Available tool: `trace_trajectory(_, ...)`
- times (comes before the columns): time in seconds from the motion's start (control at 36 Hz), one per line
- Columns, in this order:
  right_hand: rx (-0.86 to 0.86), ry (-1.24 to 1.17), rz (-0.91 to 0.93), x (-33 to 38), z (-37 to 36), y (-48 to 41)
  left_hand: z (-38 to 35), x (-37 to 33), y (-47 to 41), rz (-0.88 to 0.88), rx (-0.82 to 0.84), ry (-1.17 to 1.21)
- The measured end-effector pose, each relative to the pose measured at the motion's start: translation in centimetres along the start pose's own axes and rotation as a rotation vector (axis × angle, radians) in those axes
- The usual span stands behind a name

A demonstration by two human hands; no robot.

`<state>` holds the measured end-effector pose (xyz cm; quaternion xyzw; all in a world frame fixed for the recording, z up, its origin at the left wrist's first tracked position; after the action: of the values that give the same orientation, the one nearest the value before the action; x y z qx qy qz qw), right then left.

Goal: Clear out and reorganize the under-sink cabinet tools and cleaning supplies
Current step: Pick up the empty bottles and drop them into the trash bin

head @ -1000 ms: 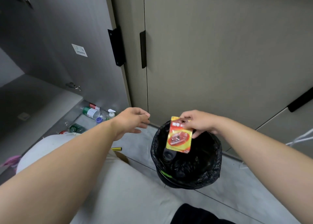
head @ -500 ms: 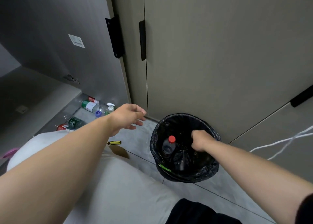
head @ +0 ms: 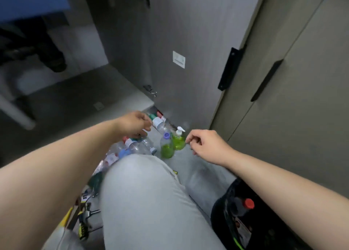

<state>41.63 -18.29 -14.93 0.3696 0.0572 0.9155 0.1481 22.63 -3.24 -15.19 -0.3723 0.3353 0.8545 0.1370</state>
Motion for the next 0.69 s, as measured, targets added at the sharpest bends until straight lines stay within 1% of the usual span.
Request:
trace_trajectory(0.08,0.102,0.057,0.015,1.5,-3.5,-4.0,3.8,5.6,-0.8,0.08,-0.148,0.136)
trace_trajectory(0.17,0.218,0.107,0.0,2.2,-7.4,-7.7,5.0,11.2,-1.2,0.189,-0.215,0.273)
trace_trajectory(0.22,0.288,0.118,-0.029,2.4,-10.0,-9.8,4.7,14.5,-1.5,0.255,-0.231,0.335)
trace_trajectory(0.31,0.379,0.051,-0.083,2.5,-14.3,-12.4,3.7,18.3,-1.9,0.334,-0.264,0.421)
trace_trajectory(0.36,0.451,0.003,-0.124,2.3,-17.5,-13.9,2.8,20.3,-2.3,0.371,-0.299,0.478)
trace_trajectory(0.42,0.506,0.006,-0.157,1.9,-20.6,-15.3,1.7,22.0,-2.8,0.396,-0.323,0.536)
trace_trajectory(0.47,0.501,0.039,-0.166,1.4,-23.0,-17.1,0.6,23.4,-3.4,0.42,-0.327,0.604)
trace_trajectory(0.58,0.37,0.196,-0.185,0.4,-26.0,-21.7,-0.9,25.6,-4.7,0.464,-0.349,0.772)
trace_trajectory(0.69,0.275,0.287,-0.264,-1.2,-27.7,-25.8,-1.5,26.8,-6.1,0.463,-0.387,0.936)
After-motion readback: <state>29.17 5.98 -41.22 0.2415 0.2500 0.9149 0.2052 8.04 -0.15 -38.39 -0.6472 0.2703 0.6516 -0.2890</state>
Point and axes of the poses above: each hand's wrist, its own y-axis away from the middle knuckle, its own z-axis out of the back of the hand, x = y × z, the point moved 8 cm from there along -y, towards the middle knuckle, and after that the axes turned 1 degree about -z, right-handed, at the moved point
